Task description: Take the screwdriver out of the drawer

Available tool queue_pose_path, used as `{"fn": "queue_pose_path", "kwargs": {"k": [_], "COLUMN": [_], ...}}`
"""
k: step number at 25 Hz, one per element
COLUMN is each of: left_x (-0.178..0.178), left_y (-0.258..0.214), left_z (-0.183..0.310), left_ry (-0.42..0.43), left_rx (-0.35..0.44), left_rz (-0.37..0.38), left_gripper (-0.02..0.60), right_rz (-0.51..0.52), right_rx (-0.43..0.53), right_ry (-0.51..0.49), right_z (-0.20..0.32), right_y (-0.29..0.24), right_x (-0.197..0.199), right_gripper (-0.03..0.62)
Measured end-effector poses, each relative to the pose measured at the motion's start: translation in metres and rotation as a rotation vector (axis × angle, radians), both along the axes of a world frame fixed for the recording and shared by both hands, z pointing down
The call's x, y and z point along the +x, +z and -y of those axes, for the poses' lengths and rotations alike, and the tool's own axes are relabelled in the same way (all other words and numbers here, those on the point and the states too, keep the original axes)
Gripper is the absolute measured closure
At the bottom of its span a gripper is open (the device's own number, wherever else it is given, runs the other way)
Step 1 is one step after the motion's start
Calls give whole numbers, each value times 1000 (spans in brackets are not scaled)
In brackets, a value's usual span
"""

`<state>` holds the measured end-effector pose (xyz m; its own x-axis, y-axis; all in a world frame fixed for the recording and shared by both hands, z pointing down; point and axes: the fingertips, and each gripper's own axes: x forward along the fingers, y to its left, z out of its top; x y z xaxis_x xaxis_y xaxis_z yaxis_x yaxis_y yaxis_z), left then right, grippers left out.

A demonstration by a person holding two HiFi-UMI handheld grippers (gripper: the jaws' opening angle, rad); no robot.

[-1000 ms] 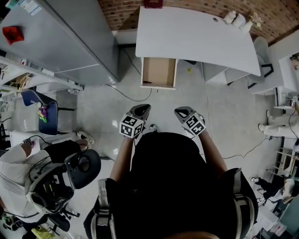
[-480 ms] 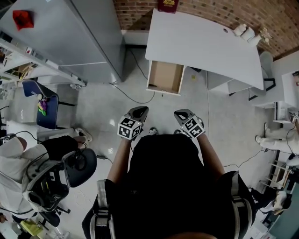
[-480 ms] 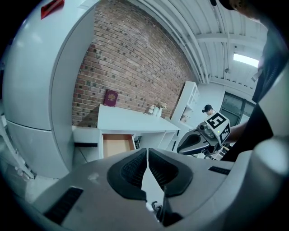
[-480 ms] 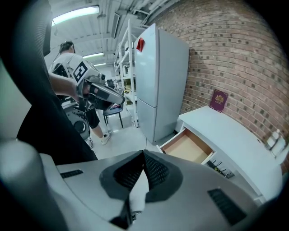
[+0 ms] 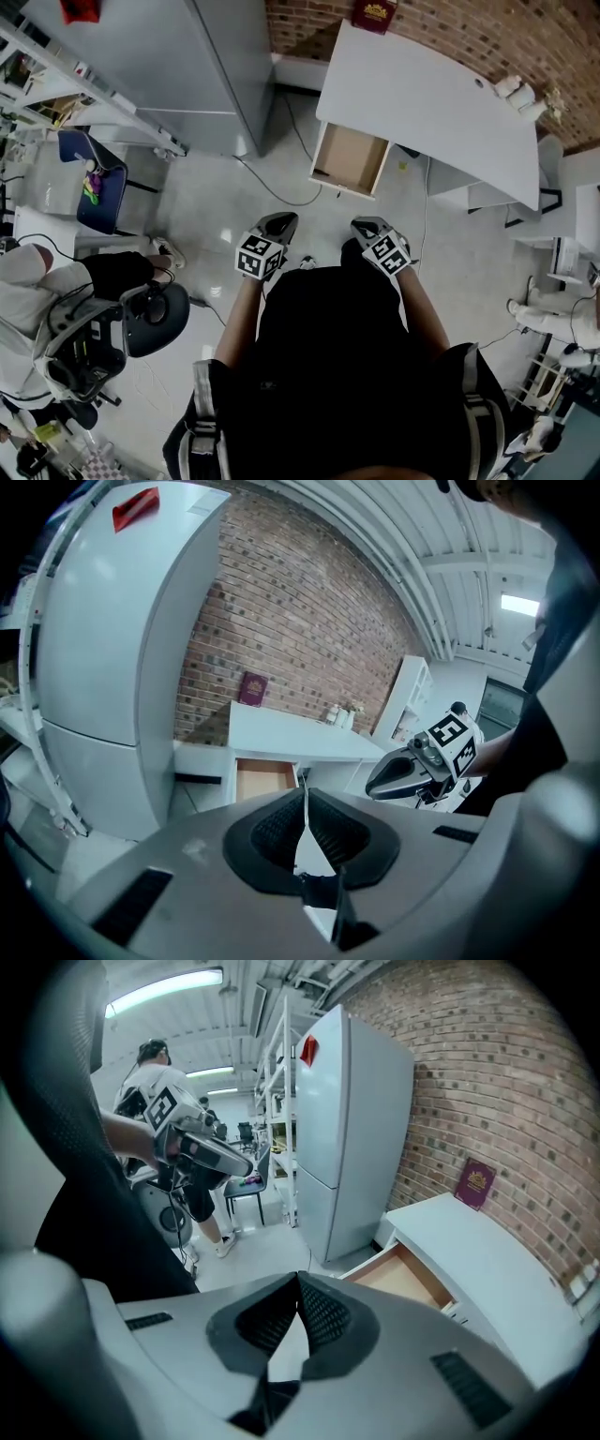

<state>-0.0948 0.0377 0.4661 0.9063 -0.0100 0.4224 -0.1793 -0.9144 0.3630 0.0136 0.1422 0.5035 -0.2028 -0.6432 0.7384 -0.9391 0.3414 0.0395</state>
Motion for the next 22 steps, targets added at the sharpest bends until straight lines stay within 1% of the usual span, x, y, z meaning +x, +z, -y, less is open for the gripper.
{"fn": "queue_pose_path", "kwargs": {"k": [4,7,10,14,22], "left_x": [-6,-3,6,20,47], "left_y": [6,5,5,5,5], "left_z": [5,9,13,14,16], "left_ry": [-28,-66,-98,-121,-189], "left_rx": [4,4,1,-10,-44], "left_rz": [14,17,22,22,62], "left_gripper": [559,560,560,559,559], "right_rz": [4,12,17,29,73], "right_rx": [6,2,-8,-22,-78], "right_ry": [-30,-63,-94,-122,-186], "right_z": [12,17,22,32,54], "right_y": [3,5,9,12,28], "right_x": [1,7,18,35,70], "right_gripper": [537,537,537,537,537]}}
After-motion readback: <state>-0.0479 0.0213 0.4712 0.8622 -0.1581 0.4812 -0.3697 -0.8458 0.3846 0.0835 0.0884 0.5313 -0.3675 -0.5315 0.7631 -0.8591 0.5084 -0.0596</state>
